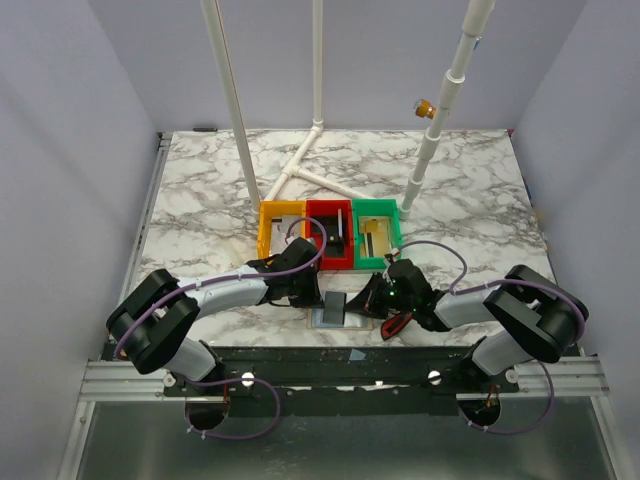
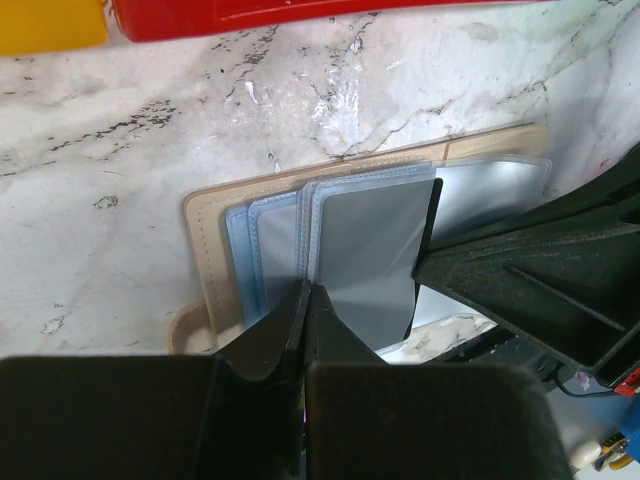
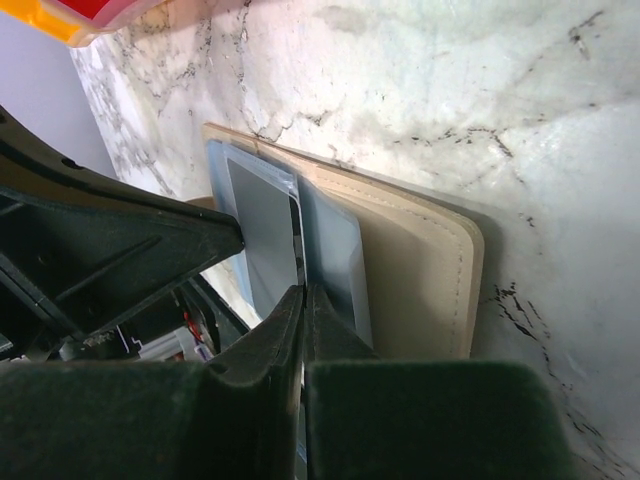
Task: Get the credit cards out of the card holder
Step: Remove the credit card from the card holder.
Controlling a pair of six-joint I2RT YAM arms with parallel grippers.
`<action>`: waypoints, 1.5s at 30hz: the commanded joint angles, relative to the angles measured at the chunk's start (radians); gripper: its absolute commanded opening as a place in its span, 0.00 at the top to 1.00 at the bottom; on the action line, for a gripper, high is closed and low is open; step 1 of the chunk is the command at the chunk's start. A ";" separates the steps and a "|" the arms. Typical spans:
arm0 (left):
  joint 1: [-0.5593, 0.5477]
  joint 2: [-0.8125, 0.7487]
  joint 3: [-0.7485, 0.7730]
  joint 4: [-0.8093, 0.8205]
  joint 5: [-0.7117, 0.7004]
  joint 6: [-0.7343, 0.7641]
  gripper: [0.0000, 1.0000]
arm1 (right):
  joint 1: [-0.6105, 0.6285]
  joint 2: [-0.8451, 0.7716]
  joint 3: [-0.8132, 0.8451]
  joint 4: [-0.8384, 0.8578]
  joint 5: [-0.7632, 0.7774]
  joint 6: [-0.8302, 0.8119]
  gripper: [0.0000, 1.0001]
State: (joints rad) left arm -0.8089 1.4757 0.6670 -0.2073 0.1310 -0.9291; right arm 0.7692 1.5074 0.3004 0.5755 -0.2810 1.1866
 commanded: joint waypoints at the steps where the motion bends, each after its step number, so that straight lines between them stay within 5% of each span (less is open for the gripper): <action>1: -0.016 0.108 -0.082 -0.109 -0.060 0.018 1.00 | 0.001 0.021 -0.015 0.041 -0.002 0.000 0.94; 9: -0.015 0.110 -0.084 -0.103 -0.056 0.018 1.00 | 0.002 0.061 -0.014 0.082 -0.026 0.010 0.85; 26: -0.015 0.125 -0.093 -0.104 -0.057 0.013 1.00 | 0.002 0.015 -0.058 0.080 0.020 0.023 0.99; 45: -0.013 0.123 -0.091 -0.113 -0.071 0.026 1.00 | -0.015 -0.184 -0.051 -0.208 0.106 -0.091 0.99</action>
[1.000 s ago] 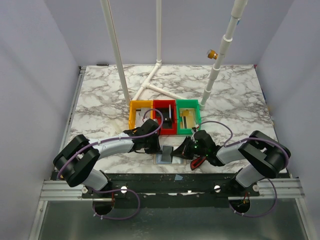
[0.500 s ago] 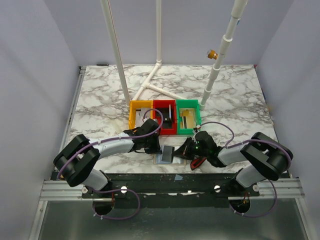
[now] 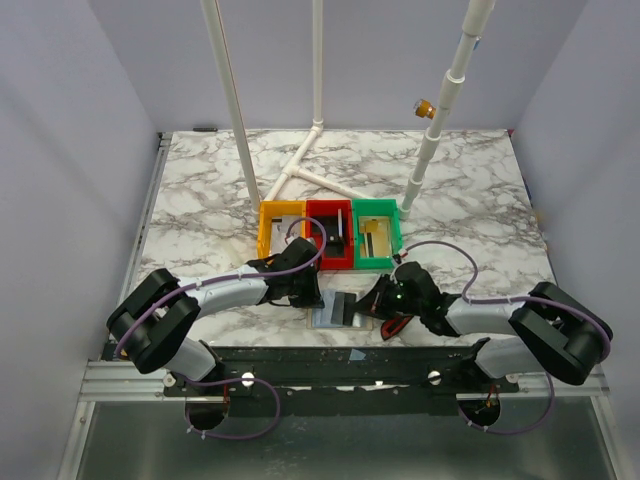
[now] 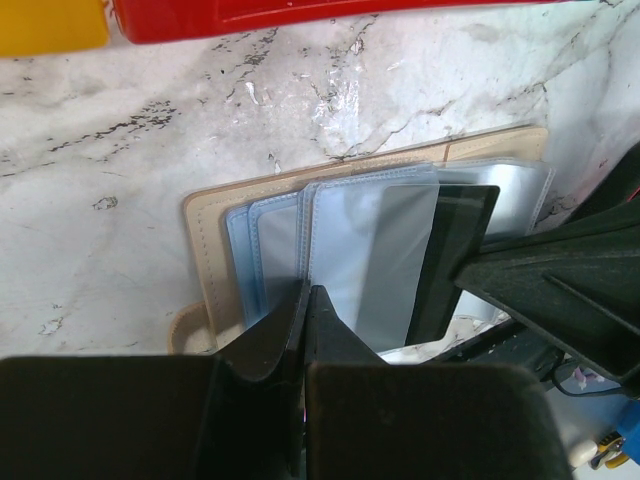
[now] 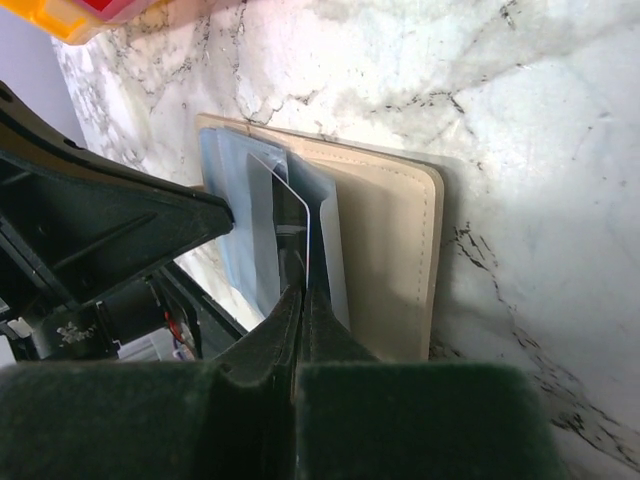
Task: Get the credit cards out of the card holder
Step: Remove the credit card from the card holder.
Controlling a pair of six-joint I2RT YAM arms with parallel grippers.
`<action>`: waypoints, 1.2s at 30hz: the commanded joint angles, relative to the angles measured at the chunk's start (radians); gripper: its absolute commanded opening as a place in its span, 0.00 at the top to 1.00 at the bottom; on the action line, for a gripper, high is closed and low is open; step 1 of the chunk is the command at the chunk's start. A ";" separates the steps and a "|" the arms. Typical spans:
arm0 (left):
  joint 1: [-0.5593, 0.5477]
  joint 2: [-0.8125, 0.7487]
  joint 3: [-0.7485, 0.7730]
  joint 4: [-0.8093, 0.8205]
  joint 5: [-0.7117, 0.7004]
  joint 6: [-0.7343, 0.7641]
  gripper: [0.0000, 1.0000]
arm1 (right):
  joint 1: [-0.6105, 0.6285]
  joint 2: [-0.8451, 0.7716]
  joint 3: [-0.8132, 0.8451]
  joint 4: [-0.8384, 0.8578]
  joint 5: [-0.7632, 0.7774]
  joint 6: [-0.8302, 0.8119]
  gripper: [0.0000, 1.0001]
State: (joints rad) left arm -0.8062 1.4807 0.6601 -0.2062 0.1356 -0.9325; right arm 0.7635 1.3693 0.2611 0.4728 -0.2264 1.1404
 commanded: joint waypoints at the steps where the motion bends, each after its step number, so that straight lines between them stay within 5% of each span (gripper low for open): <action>1: -0.014 0.115 -0.080 -0.116 -0.076 0.030 1.00 | -0.009 -0.061 -0.008 -0.126 0.056 -0.051 0.99; 18: -0.014 0.038 0.039 -0.179 -0.082 0.060 1.00 | -0.010 -0.201 0.192 -0.503 0.126 -0.183 0.99; 36: -0.015 -0.011 0.077 -0.215 -0.077 0.076 1.00 | -0.009 -0.226 0.230 -0.550 0.099 -0.189 0.99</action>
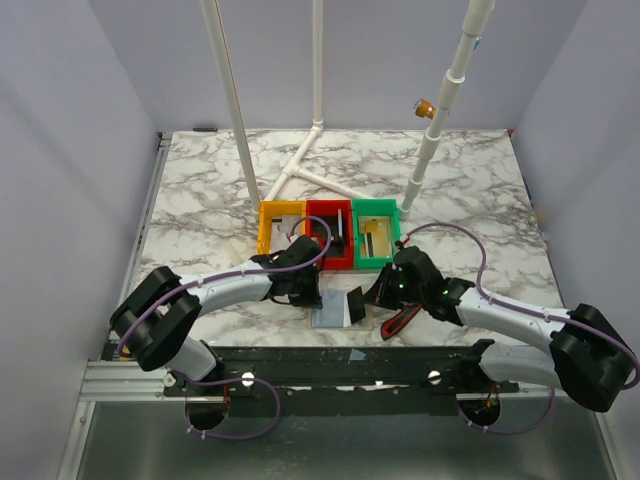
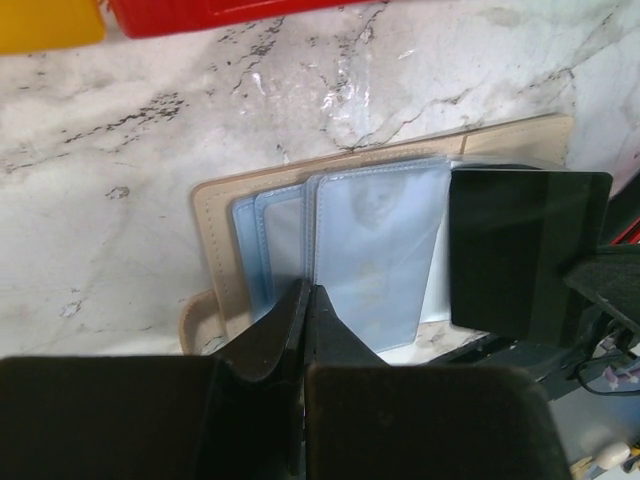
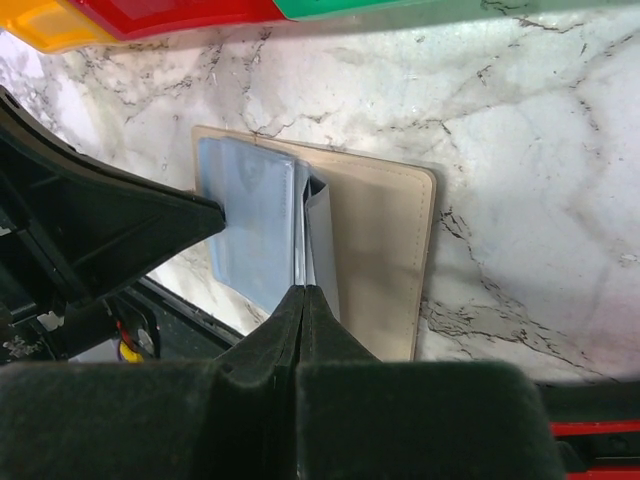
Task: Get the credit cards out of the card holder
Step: Remove the credit card from the card holder, then place the credit card in the storage box.
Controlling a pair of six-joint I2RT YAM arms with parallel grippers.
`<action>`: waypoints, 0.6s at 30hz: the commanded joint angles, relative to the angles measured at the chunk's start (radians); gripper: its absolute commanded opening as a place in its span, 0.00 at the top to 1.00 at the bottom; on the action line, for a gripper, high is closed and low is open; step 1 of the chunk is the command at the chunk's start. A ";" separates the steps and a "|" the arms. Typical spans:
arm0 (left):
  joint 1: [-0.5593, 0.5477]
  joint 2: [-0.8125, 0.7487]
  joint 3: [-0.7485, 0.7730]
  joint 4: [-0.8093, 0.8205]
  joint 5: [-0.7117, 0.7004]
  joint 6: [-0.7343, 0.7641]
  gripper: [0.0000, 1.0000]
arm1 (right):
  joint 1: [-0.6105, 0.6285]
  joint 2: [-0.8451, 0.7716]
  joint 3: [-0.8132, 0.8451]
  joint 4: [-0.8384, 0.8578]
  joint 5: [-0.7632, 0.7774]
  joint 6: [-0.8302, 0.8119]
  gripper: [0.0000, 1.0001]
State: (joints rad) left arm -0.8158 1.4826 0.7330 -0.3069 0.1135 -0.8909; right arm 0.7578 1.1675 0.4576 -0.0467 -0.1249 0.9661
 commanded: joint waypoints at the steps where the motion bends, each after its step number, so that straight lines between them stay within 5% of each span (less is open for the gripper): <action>1: -0.005 -0.018 0.007 -0.118 -0.055 0.036 1.00 | -0.004 -0.030 0.041 -0.039 -0.002 -0.015 0.99; 12: -0.006 -0.102 0.039 -0.163 -0.067 0.046 1.00 | -0.003 -0.067 0.108 -0.095 -0.007 -0.018 0.99; 18: -0.005 -0.192 0.050 -0.196 -0.093 0.048 0.55 | -0.003 -0.068 0.148 -0.113 -0.004 -0.024 0.99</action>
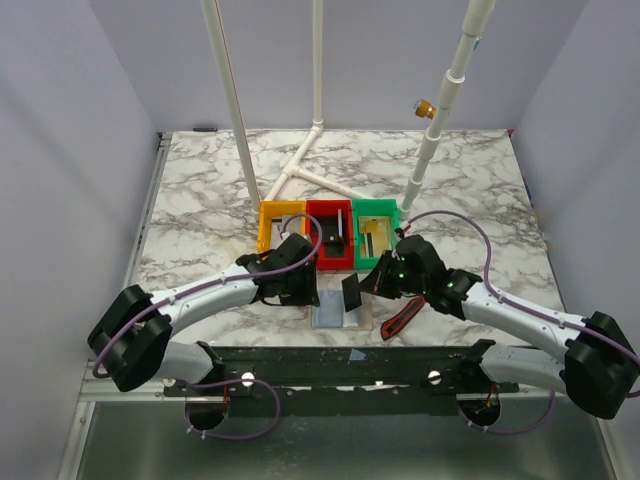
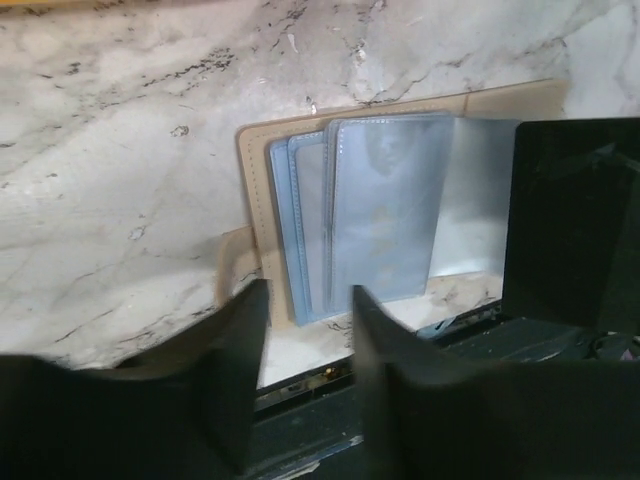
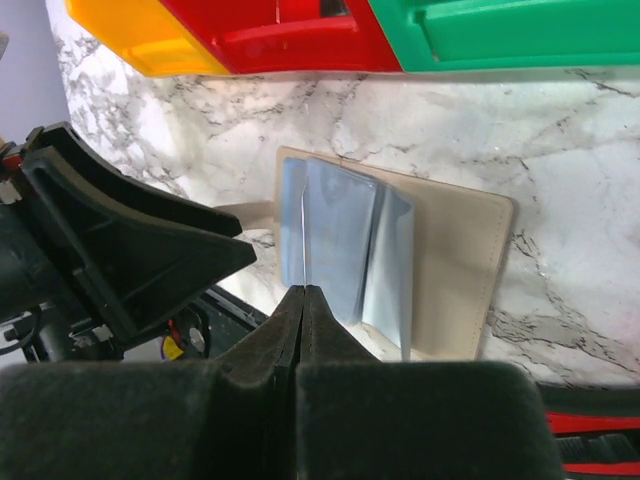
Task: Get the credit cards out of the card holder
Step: Place the credit card in the storage box.
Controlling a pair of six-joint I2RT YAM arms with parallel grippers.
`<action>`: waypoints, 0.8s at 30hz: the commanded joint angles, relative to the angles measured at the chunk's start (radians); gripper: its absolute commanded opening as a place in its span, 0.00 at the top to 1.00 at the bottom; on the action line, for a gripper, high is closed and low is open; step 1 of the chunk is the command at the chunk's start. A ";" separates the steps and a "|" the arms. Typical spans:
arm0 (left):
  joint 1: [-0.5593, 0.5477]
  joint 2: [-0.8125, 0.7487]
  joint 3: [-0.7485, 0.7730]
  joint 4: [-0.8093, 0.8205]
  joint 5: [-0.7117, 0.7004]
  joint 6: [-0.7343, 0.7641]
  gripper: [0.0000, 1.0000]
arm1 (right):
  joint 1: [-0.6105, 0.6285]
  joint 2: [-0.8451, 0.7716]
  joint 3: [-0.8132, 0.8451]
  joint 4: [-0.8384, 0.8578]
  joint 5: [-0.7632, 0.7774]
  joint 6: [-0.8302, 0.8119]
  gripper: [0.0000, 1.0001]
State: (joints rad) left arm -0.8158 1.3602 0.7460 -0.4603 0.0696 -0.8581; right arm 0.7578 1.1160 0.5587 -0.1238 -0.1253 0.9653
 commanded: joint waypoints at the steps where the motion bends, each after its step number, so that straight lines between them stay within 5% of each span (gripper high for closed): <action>1: -0.005 -0.084 0.041 -0.051 -0.058 0.016 0.44 | -0.004 -0.015 0.056 -0.040 -0.002 -0.027 0.99; 3: -0.005 -0.109 0.047 -0.067 -0.061 0.019 0.28 | -0.003 -0.008 0.076 -0.045 0.002 -0.031 0.99; 6: -0.003 -0.139 0.052 -0.092 -0.103 0.019 0.16 | -0.003 0.021 0.128 -0.066 0.022 -0.052 0.99; 24: 0.040 -0.292 0.006 -0.142 -0.126 0.034 0.16 | -0.050 0.425 0.551 -0.178 0.192 -0.264 0.99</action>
State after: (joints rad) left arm -0.7860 1.1011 0.7677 -0.5755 -0.0269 -0.8410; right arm 0.7231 1.4822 1.0298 -0.2462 -0.0116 0.7780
